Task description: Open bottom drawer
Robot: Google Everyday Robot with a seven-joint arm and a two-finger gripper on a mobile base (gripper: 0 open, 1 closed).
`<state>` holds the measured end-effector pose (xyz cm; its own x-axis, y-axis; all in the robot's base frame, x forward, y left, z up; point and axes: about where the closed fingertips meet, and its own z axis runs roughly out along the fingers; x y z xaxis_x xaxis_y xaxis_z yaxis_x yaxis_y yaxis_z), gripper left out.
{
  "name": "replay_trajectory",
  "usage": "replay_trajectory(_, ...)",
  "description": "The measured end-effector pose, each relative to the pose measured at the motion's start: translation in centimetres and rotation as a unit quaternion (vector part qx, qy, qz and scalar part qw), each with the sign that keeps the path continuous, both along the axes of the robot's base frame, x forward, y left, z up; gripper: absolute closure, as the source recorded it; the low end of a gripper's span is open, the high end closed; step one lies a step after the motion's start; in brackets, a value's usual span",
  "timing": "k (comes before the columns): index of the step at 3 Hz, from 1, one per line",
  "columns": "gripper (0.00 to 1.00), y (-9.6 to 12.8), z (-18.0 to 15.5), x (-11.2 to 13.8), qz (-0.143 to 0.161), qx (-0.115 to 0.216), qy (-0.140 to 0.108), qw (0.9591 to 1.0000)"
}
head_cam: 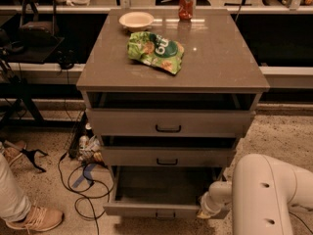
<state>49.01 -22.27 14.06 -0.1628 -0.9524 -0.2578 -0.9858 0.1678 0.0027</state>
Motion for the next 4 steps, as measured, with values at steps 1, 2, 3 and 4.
replay_trajectory(1, 0.88, -0.37, 0.2, -1.07, -0.003, -0.002, 0.0, 1.0)
replay_trajectory(2, 0.87, -0.37, 0.47, -1.07, -0.003, -0.002, 0.0, 1.0)
replay_trajectory(3, 0.63, -0.28, 0.33, -1.23, -0.002, -0.002, 0.002, 1.0)
replay_trajectory(4, 0.4, -0.21, 0.24, -1.35, -0.002, -0.001, 0.003, 1.0)
